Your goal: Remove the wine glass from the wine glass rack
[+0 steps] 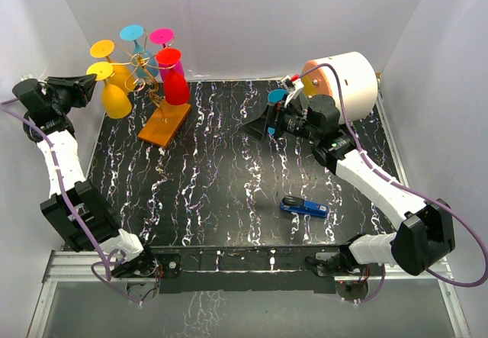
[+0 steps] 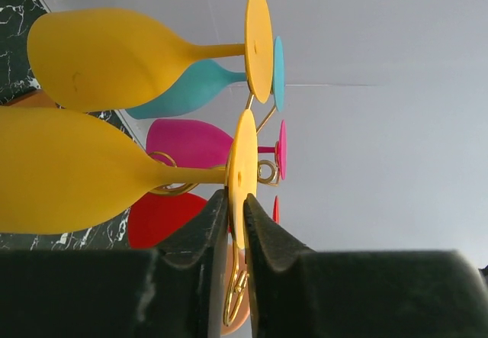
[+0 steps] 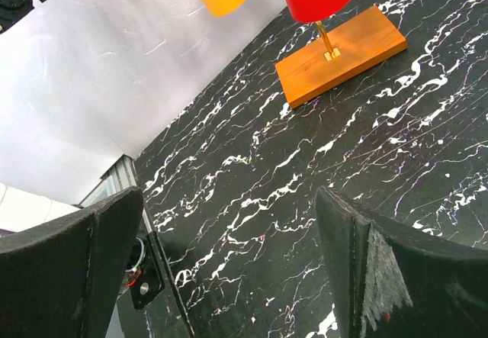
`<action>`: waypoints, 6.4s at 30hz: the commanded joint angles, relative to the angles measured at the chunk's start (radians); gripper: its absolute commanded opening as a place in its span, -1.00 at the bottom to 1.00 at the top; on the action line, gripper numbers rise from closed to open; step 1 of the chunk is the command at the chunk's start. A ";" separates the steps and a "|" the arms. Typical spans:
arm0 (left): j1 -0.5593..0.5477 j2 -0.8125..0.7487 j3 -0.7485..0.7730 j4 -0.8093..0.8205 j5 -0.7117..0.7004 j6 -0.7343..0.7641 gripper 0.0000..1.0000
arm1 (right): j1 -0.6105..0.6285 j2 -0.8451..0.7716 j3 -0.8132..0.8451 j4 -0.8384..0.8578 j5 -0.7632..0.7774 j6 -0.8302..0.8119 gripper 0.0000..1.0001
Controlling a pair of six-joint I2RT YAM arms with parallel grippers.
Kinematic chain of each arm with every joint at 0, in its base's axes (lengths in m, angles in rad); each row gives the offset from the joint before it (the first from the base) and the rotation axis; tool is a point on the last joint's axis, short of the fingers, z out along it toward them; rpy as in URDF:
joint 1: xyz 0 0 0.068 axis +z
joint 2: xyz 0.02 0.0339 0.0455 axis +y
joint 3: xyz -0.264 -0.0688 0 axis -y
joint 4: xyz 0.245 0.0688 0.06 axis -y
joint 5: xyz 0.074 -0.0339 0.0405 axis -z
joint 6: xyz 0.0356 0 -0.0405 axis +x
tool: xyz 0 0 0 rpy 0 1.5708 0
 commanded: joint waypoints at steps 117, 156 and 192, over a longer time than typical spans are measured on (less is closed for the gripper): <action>-0.421 -0.599 -0.545 1.548 0.348 -0.778 -1.00 | 0.063 0.216 0.216 0.830 -0.208 0.821 0.91; -0.421 -0.672 -0.369 -0.670 -0.174 0.663 0.97 | -0.012 -0.206 -0.248 -0.231 0.159 0.293 -1.00; -0.421 -0.845 -0.479 -0.727 -0.331 0.811 0.97 | -0.064 0.548 0.662 -1.026 0.883 0.172 -1.00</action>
